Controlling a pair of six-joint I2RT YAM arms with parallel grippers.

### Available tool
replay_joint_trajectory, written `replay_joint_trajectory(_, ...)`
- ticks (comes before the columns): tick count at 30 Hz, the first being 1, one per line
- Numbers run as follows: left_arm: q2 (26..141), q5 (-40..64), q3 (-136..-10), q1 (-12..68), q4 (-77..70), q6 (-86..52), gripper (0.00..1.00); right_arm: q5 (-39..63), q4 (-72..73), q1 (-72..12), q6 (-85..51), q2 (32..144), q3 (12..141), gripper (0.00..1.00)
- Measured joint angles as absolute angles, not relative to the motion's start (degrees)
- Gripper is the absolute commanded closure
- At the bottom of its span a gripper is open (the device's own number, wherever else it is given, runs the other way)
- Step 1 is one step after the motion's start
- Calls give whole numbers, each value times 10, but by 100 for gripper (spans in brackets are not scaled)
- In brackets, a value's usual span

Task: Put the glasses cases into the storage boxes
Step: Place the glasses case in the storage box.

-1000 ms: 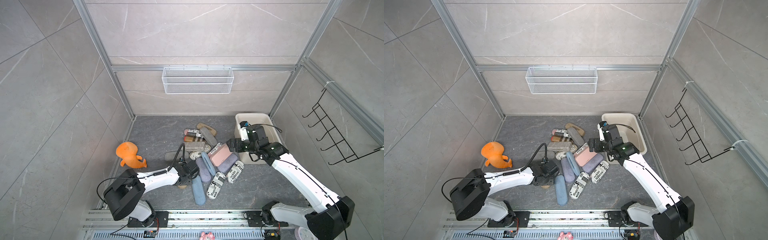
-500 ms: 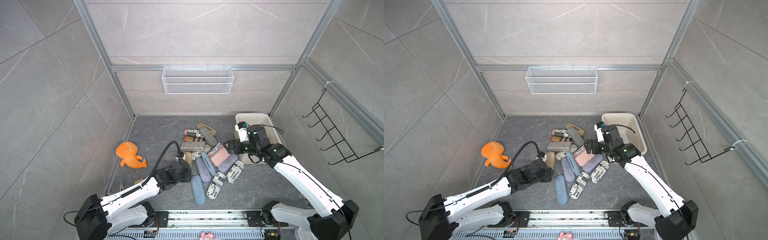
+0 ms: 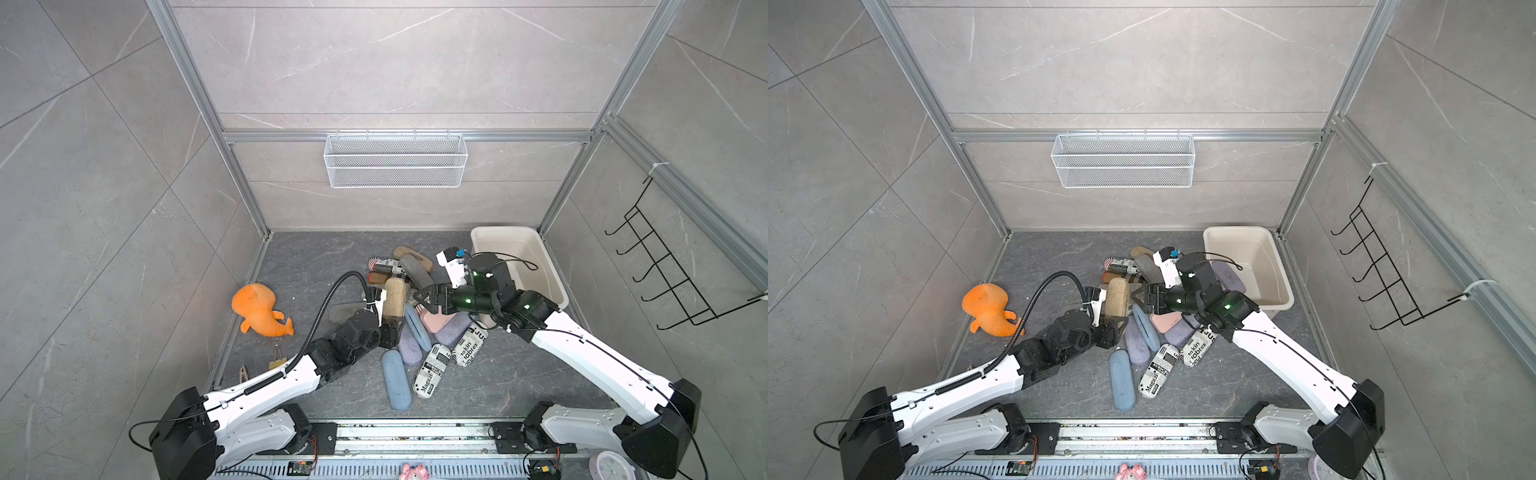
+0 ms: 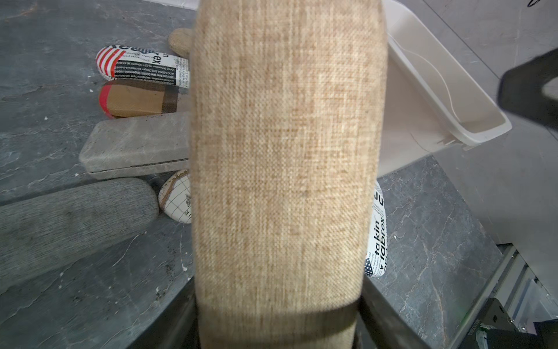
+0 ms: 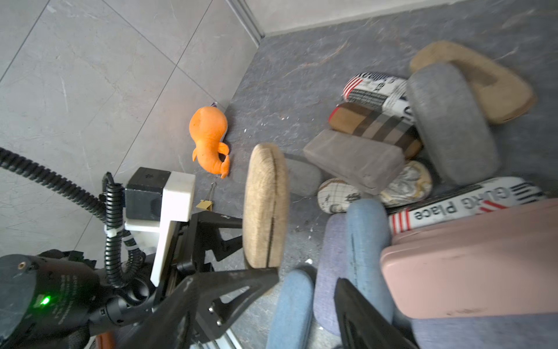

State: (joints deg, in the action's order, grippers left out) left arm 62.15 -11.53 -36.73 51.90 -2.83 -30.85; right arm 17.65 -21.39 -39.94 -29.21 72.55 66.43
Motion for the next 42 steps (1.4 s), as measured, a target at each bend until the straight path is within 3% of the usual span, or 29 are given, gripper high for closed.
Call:
replay_joint_trajectory(10, 609, -87, -341, 519, -96, -325, 42, 169, -160, -435, -320, 783, 676, 40)
replay_joint_trajectory(28, 566, -84, -312, 519, -120, -337, 42, 120, -149, -455, -328, 825, 698, 44)
replay_joint_trajectory(37, 565, -84, -312, 519, -125, -337, 42, 126, -143, -467, -332, 834, 698, 62)
replay_joint_trajectory(42, 565, -84, -304, 519, -137, -339, 28, 126, -145, -467, -333, 834, 698, 65)
